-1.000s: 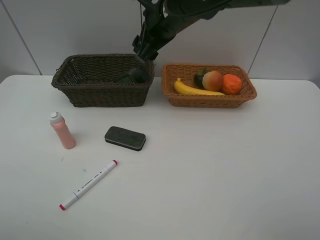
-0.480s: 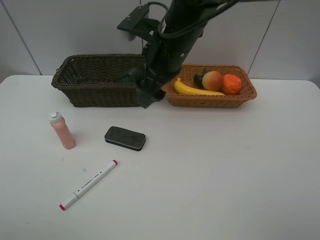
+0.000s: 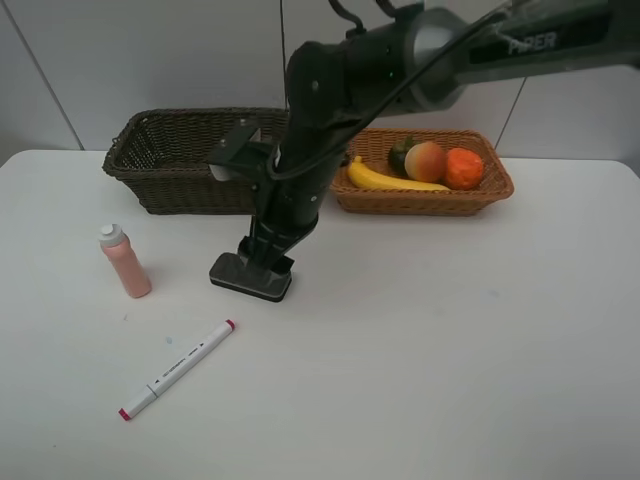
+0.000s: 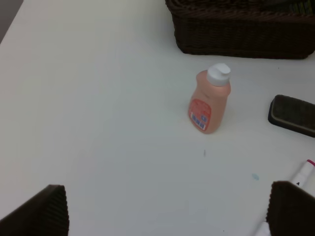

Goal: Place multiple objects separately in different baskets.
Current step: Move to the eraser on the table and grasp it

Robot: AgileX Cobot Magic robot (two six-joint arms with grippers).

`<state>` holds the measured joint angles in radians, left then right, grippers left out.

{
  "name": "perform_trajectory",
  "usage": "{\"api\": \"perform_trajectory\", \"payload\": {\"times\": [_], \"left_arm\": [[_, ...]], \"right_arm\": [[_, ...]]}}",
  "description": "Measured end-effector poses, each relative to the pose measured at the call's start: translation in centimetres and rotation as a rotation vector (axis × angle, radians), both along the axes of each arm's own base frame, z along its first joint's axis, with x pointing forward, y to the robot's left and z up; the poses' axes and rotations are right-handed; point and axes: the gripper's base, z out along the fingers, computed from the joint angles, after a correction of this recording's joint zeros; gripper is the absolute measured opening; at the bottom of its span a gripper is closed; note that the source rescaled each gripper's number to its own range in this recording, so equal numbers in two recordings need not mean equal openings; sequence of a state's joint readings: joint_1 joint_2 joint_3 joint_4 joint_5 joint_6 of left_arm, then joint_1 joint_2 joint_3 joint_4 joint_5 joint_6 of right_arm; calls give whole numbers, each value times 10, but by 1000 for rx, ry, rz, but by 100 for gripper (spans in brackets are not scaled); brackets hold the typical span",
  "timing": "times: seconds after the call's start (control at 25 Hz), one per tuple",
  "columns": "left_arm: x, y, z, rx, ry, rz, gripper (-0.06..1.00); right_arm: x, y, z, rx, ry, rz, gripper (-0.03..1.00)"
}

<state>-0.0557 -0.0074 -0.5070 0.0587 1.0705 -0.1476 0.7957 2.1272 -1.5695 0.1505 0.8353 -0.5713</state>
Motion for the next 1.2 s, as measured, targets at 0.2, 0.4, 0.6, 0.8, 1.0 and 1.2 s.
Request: {"api": "perform_trajectory", "payload": {"times": [0.2,0.4,0.6,0.8,1.0,1.2], "left_arm": [[0,0,0,0,0,0,100],[0,0,0,0,0,0,100],[0,0,0,0,0,0,100],[0,0,0,0,0,0,100],[0,0,0,0,0,0,100],[0,0,0,0,0,0,100]], "right_arm": [[4,7,-13,49,-12,-27,85],[9,11,-21,81,-34,-44,85],[11,13,-34,85,-29,-56,85],[12,15,-50,80,-25,-64,85],[14,16,-58,86,-33,-70,85],[15,17,-63,86,-31,-75,85]]}}
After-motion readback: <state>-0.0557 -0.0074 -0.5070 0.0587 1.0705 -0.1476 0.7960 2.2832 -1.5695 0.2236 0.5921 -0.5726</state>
